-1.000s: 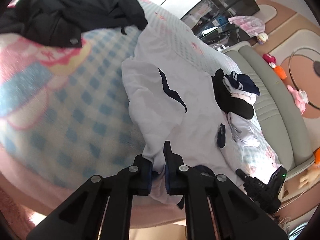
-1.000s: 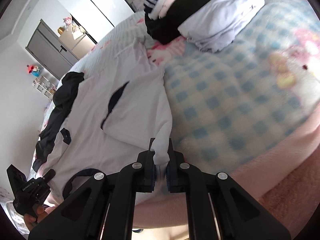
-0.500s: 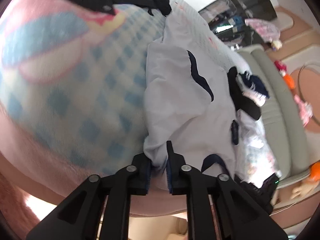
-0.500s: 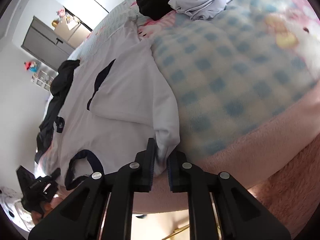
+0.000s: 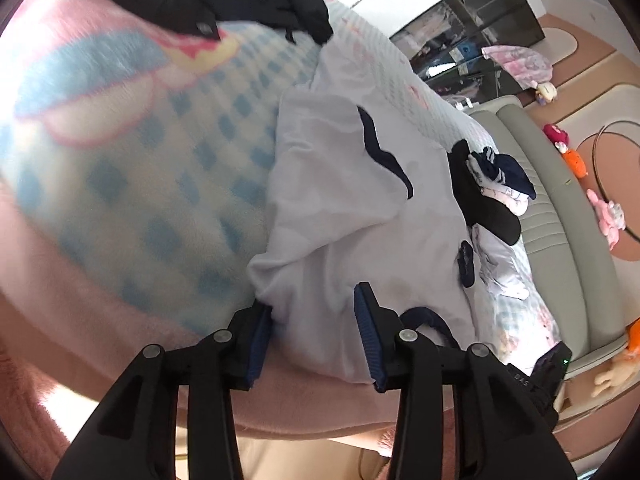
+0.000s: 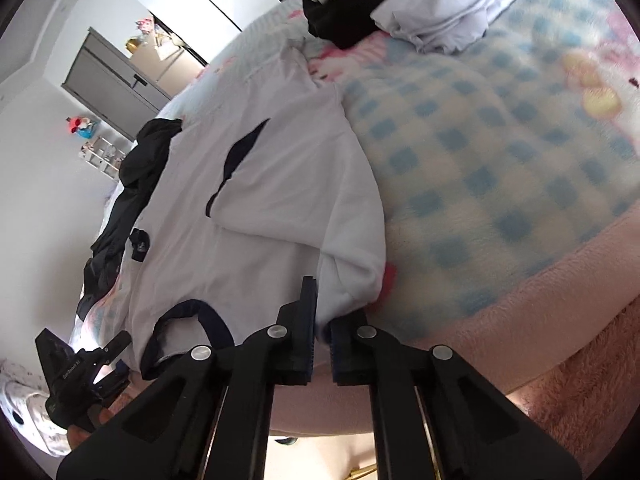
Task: Fold clothes
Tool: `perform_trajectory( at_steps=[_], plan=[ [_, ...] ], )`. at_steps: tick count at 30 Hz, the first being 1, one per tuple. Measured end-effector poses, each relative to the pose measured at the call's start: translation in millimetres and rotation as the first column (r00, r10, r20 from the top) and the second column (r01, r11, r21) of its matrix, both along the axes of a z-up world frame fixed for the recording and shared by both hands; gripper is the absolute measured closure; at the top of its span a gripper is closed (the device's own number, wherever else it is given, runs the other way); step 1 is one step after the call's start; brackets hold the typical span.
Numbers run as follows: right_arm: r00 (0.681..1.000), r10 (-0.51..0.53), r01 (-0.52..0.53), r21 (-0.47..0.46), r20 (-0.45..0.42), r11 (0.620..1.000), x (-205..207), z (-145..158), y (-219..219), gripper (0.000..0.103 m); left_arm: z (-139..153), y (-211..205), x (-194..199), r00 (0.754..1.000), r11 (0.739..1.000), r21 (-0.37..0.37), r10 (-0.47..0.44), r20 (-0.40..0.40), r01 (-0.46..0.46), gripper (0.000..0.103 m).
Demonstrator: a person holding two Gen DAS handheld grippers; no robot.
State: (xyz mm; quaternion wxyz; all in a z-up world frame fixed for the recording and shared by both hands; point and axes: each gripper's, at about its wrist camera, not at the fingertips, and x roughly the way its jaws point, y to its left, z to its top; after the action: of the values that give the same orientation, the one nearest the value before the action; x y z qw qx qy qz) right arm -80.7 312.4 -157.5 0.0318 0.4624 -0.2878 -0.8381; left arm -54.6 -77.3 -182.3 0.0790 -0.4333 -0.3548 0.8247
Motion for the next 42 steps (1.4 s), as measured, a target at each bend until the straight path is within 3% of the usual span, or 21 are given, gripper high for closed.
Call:
perform_trajectory(
  at_steps=[4, 7, 9, 10, 13, 15, 16, 18, 20, 22, 24, 30, 34, 37, 42],
  plan=[
    [0.999, 0.002, -0.001, -0.028, 0.033, 1.000, -9, -16, 2, 0.095, -17, -5, -10, 0.998, 0.992, 0.130, -0.001, 0.055, -0.006, 0.060],
    [0.998, 0.039, -0.037, -0.030, 0.040, 0.999, -18, -19, -1, 0.095, -9, 7, -15, 0.999, 0.996, 0.086, -0.032, 0.024, 0.029, 0.064],
    [0.998, 0.058, -0.058, -0.004, 0.024, 0.998, -16, -11, -4, 0.099, -2, 16, -16, 0.998, 0.997, 0.046, -0.059, 0.008, 0.058, 0.090],
    [0.998, 0.055, -0.056, 0.005, 0.006, 0.998, -13, -6, -4, 0.100, 1, 19, -16, 0.998, 0.997, 0.034, -0.067, 0.007, 0.067, 0.094],
    [0.998, 0.046, -0.045, 0.026, -0.043, 0.999, -4, 9, -6, 0.101, 1, 20, -19, 0.995, 0.994, 0.054, -0.099, 0.023, 0.098, 0.093],
    [0.998, 0.044, -0.042, 0.024, -0.050, 0.999, -3, 13, -6, 0.100, -7, 21, -23, 0.992, 0.990, 0.087, -0.114, 0.057, 0.109, 0.084],
    [0.998, 0.045, -0.044, 0.019, -0.041, 0.999, -5, 12, -7, 0.099, -10, 24, -26, 0.991, 0.990, 0.091, -0.118, 0.063, 0.112, 0.074],
    [0.998, 0.062, -0.062, 0.009, 0.023, 0.998, -16, -2, -9, 0.087, -12, 30, -30, 0.990, 0.989, 0.080, -0.130, 0.059, 0.125, 0.067],
    [0.996, 0.074, -0.075, 0.007, 0.040, 0.997, -20, -7, -10, 0.082, -10, 36, -32, 0.989, 0.990, 0.028, -0.138, 0.058, 0.137, 0.077],
    [0.997, 0.082, -0.083, 0.015, 0.012, 0.996, -17, -2, -10, 0.088, -3, 39, -30, 0.989, 0.990, -0.027, -0.137, 0.055, 0.139, 0.093],
    [0.996, 0.091, -0.090, 0.022, -0.015, 0.996, -13, 3, -11, 0.099, 3, 35, -25, 0.991, 0.991, -0.047, -0.122, 0.052, 0.124, 0.096],
    [0.991, 0.097, -0.091, 0.069, -0.094, 0.993, 7, 29, -8, 0.101, 25, 26, -8, 0.991, 0.986, -0.102, -0.134, 0.016, 0.135, 0.099],
    [0.985, 0.119, -0.107, 0.097, -0.126, 0.989, 17, 50, -6, 0.102, 35, 22, -2, 0.990, 0.985, -0.096, -0.143, -0.007, 0.142, 0.099],
    [0.981, 0.133, -0.117, 0.118, -0.140, 0.986, 19, 56, -8, 0.102, 27, 21, -5, 0.991, 0.988, -0.069, -0.135, 0.006, 0.136, 0.099],
    [0.993, 0.098, -0.096, 0.031, -0.060, 0.995, 0, 24, -8, 0.094, 10, 21, -11, 0.992, 0.992, -0.016, -0.125, 0.033, 0.126, 0.097]
  ],
)
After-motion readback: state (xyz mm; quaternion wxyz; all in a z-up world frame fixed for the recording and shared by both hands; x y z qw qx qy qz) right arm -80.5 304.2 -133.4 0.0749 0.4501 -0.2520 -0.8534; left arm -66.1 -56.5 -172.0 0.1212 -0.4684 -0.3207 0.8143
